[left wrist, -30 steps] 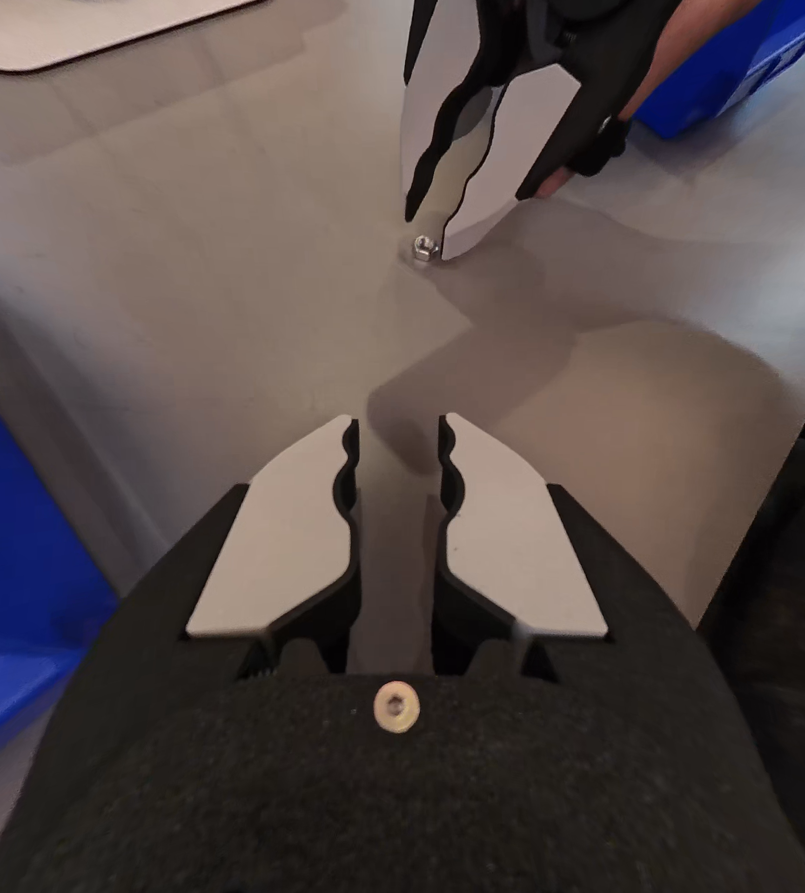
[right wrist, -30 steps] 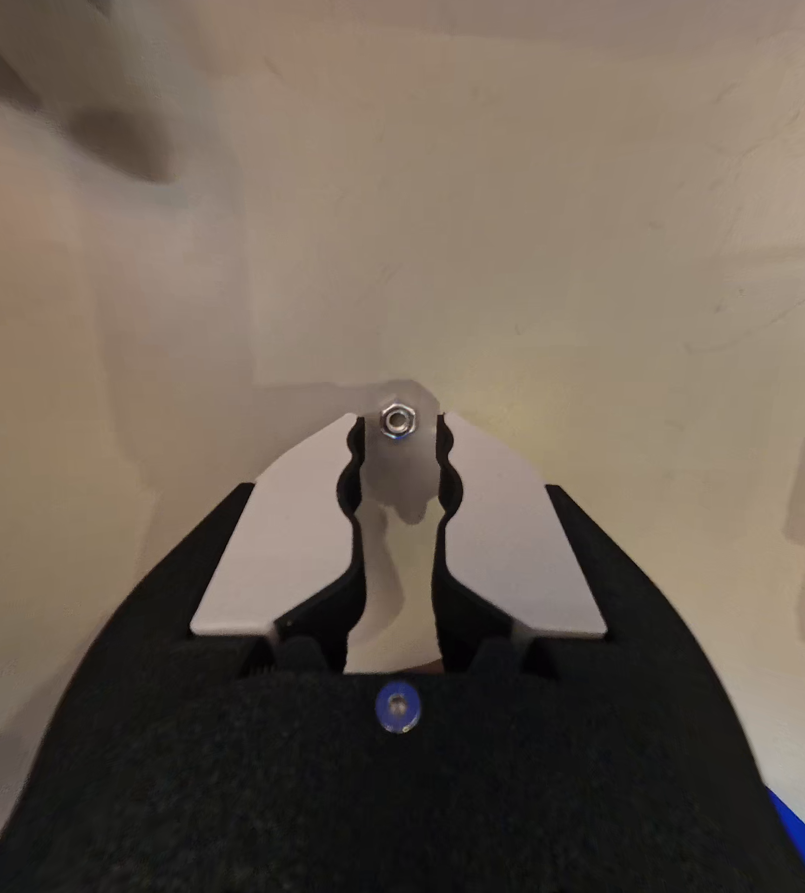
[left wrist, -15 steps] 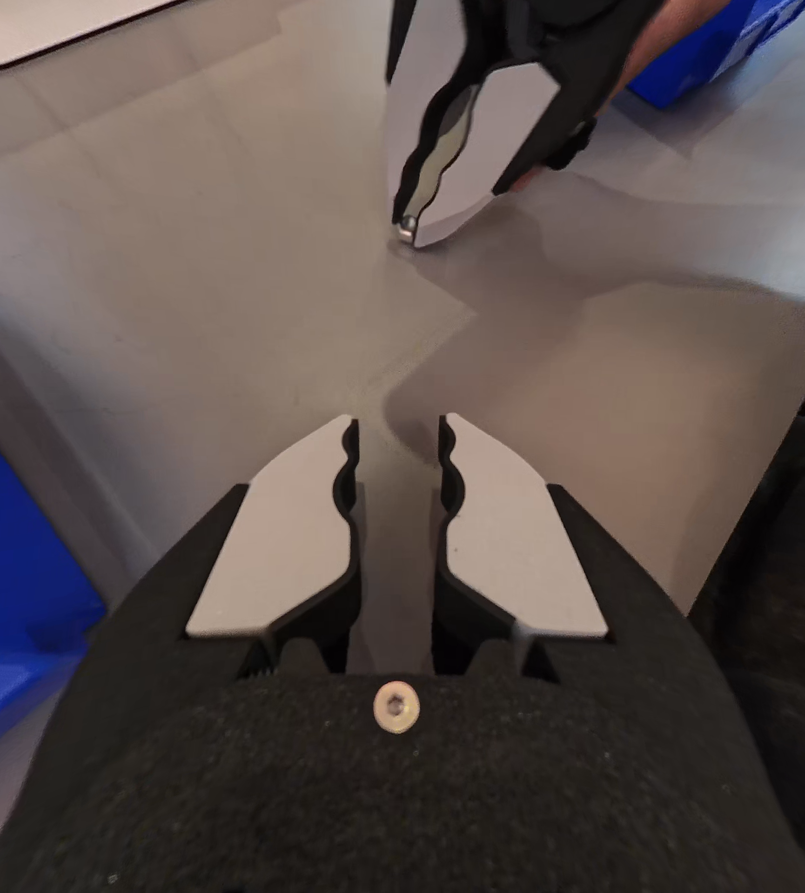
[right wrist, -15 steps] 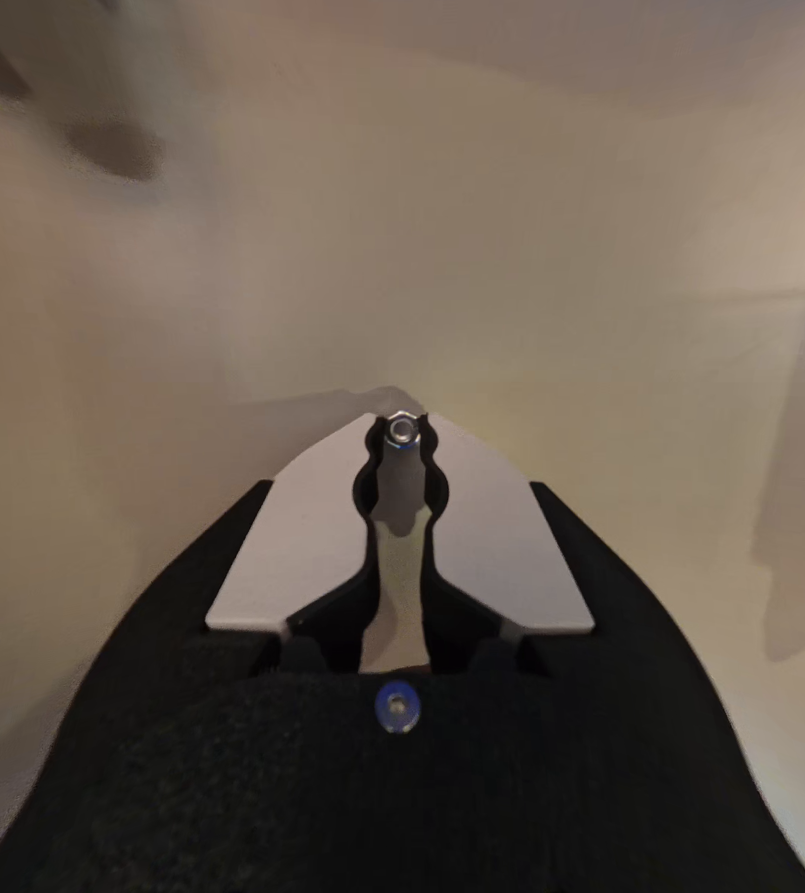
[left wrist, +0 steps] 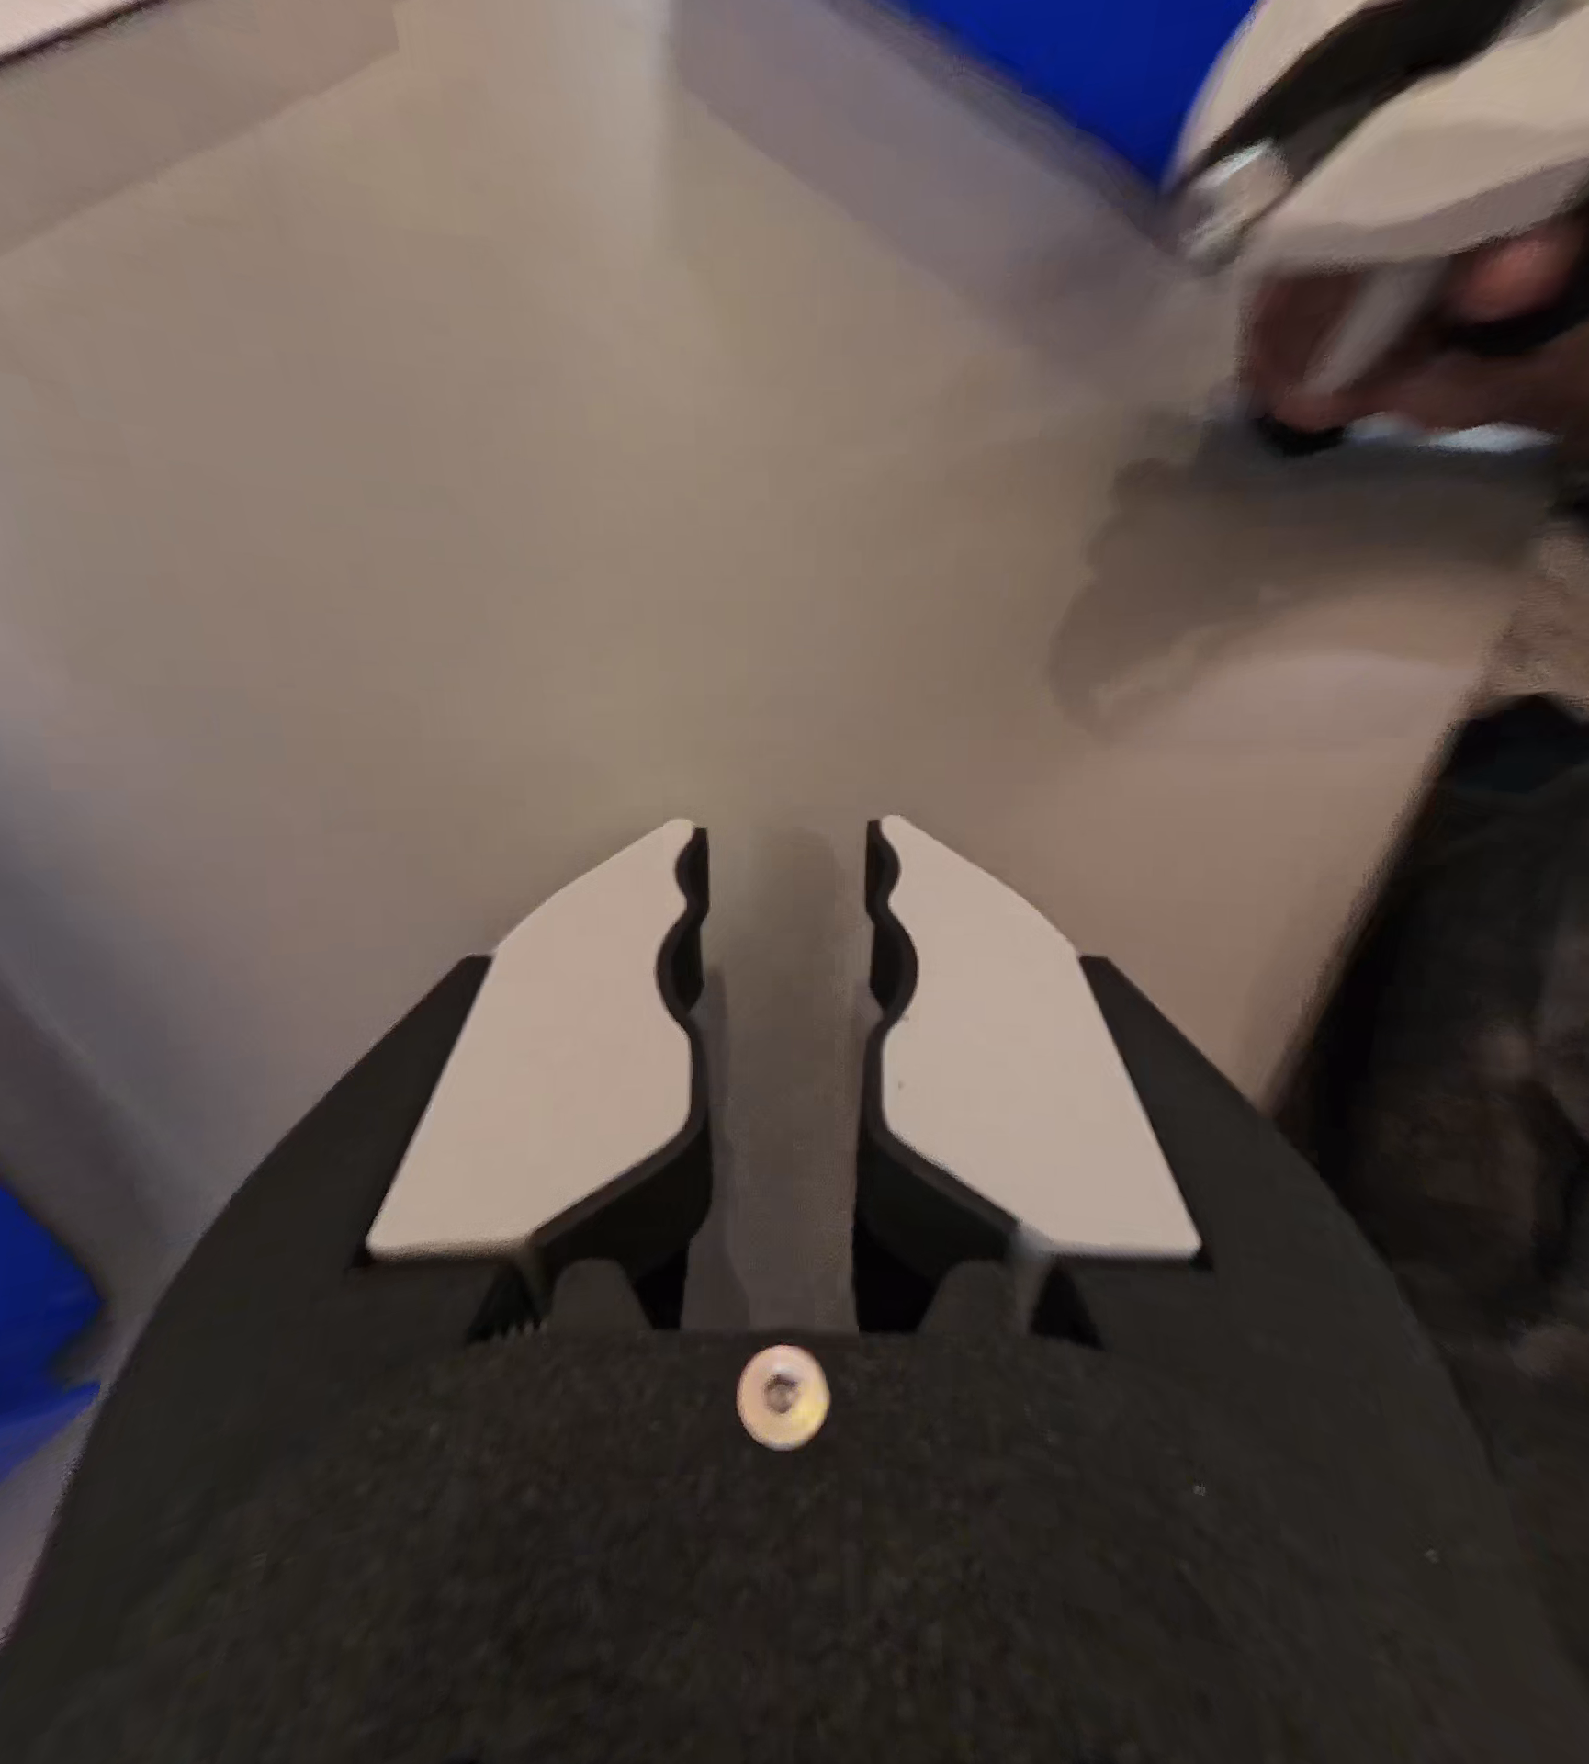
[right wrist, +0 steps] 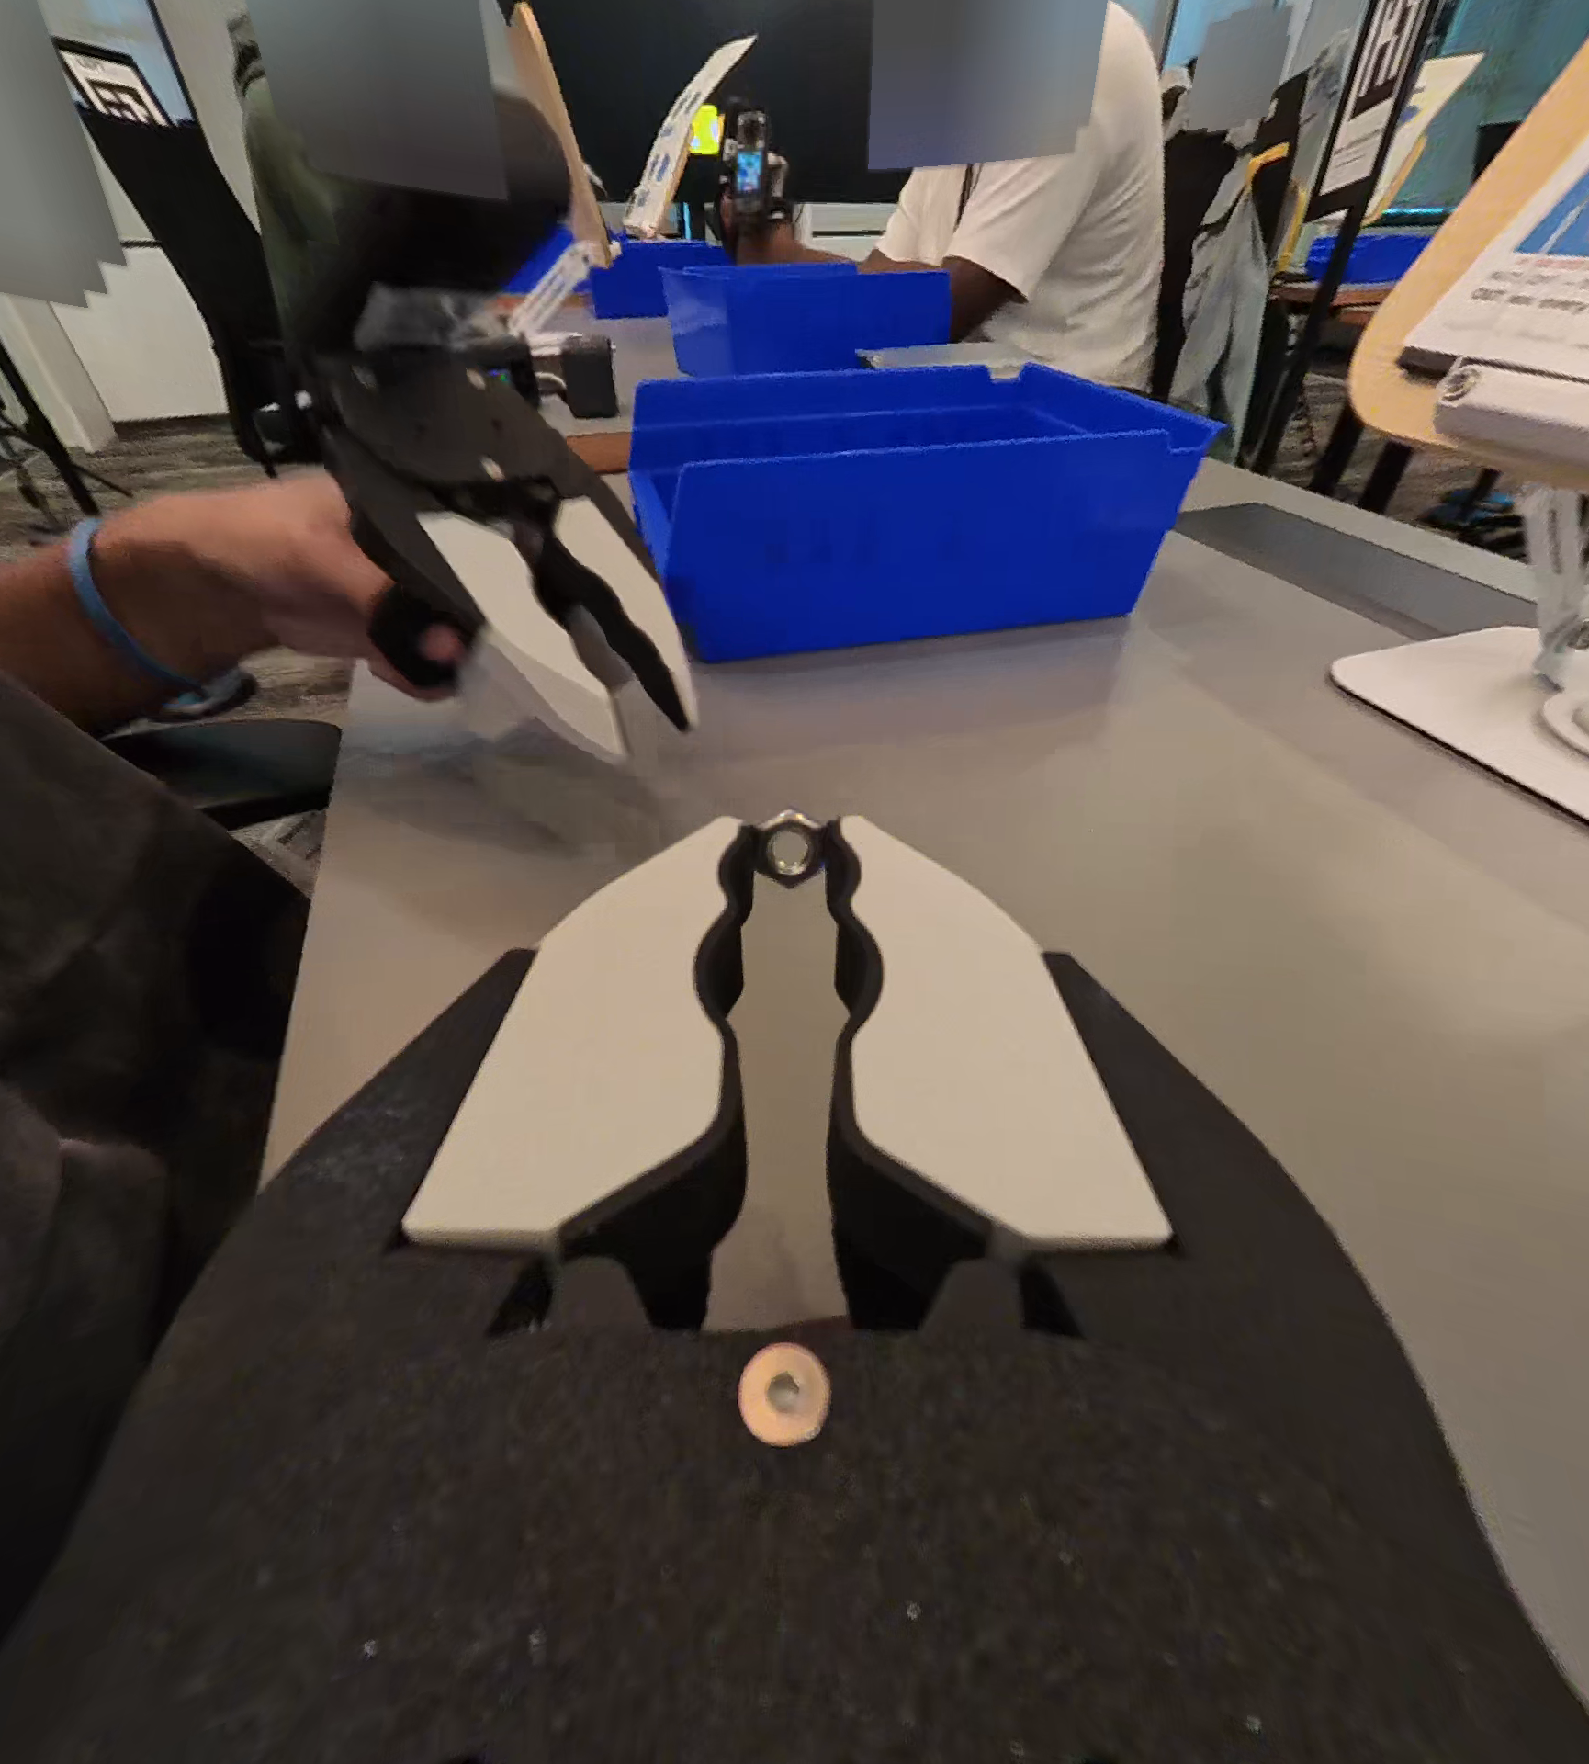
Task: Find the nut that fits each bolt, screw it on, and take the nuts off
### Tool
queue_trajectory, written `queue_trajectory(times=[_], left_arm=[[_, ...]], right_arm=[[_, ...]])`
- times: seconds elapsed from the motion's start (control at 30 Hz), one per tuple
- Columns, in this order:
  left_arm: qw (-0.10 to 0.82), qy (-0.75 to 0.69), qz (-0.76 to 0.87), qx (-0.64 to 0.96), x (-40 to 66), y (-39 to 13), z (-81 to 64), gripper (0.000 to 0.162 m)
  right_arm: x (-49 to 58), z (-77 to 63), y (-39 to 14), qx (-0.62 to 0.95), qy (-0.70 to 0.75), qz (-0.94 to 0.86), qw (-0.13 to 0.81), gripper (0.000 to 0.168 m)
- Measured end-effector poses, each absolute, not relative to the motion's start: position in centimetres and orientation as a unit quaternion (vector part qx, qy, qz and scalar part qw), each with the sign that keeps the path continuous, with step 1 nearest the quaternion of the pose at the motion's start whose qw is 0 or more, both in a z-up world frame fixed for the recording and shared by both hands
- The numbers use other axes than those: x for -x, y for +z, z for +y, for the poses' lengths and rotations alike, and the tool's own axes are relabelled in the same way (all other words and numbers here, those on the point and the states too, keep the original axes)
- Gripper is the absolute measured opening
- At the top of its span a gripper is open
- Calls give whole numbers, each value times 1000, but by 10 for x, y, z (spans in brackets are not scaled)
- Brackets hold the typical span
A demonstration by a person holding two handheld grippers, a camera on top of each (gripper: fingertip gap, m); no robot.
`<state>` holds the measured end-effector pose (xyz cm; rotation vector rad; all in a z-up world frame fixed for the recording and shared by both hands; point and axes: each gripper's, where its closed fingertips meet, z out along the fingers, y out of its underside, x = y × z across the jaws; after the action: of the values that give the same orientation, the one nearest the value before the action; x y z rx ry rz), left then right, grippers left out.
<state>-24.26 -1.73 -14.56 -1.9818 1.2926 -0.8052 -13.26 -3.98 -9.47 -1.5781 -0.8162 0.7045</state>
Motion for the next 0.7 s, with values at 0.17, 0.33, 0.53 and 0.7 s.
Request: queue_trajectory(times=[0.17,0.33,0.53,0.7], left_arm=[[333,-276,548,716,301,-41,17,30],[199,-37,665,719,403,-44,94,28],[112,-26,747,655,410,-96,136,28],[67,-104,798,590,408,-132,119,31]], right_arm=[[124,-40,-88,649,319,-327,608,14],[122,-37,-89,648,304,-333,614,14],[116,-24,-88,653,307,-311,618,14],[108,-10,-86,659,347,-272,609,14]])
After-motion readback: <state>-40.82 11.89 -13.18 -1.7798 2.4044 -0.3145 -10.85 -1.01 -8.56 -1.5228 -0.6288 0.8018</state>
